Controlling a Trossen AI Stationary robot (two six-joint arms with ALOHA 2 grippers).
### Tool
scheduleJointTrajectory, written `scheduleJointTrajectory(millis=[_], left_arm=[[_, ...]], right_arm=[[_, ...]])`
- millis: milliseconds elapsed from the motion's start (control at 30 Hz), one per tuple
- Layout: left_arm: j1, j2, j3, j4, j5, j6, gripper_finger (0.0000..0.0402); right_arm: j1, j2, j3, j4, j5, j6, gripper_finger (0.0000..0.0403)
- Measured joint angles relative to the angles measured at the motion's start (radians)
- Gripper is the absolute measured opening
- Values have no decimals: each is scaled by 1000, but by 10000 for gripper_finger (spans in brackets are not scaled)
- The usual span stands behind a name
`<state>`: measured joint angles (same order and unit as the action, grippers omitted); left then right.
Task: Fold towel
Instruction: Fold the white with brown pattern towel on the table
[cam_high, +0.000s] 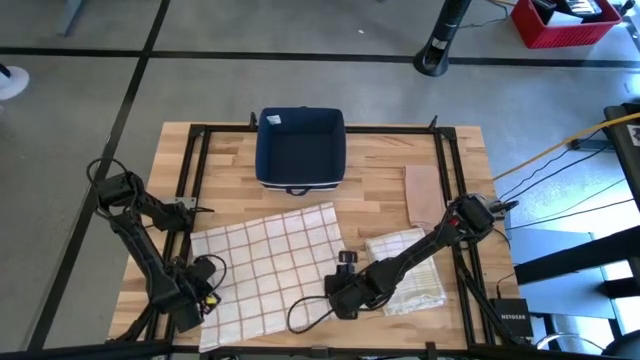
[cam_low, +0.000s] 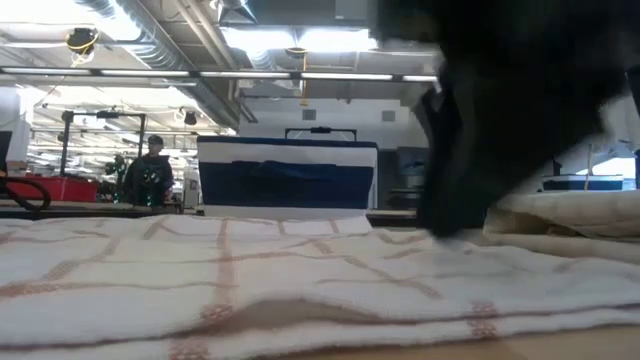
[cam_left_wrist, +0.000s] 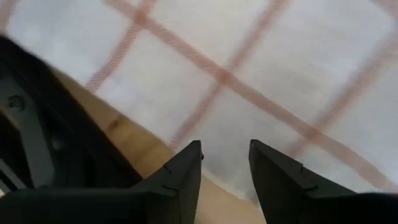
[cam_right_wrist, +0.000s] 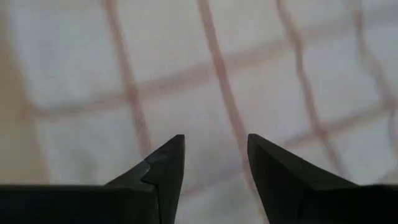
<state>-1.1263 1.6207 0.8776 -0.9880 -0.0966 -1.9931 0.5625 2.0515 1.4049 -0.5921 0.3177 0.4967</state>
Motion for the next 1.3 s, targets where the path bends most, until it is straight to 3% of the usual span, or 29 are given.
scheduleJointTrajectory(millis=[200, 433, 567, 1133, 1300], left_arm=[[8, 0, 66, -11, -33, 65, 127], [11, -1, 72, -21, -199, 129, 127], [11, -1, 59, -19, -253, 149, 127], [16, -1, -71, 51, -372, 82, 127], [17, -1, -99, 88, -385, 82, 127]], right_arm=[[0, -7, 73, 80, 78, -92, 179], [-3, 51, 67, 615, 19, -265, 179], [-18, 134, 91, 803, -3, -315, 179], [-160, 597, 672, 777, -76, -316, 179], [-188, 683, 746, 805, -138, -287, 179]])
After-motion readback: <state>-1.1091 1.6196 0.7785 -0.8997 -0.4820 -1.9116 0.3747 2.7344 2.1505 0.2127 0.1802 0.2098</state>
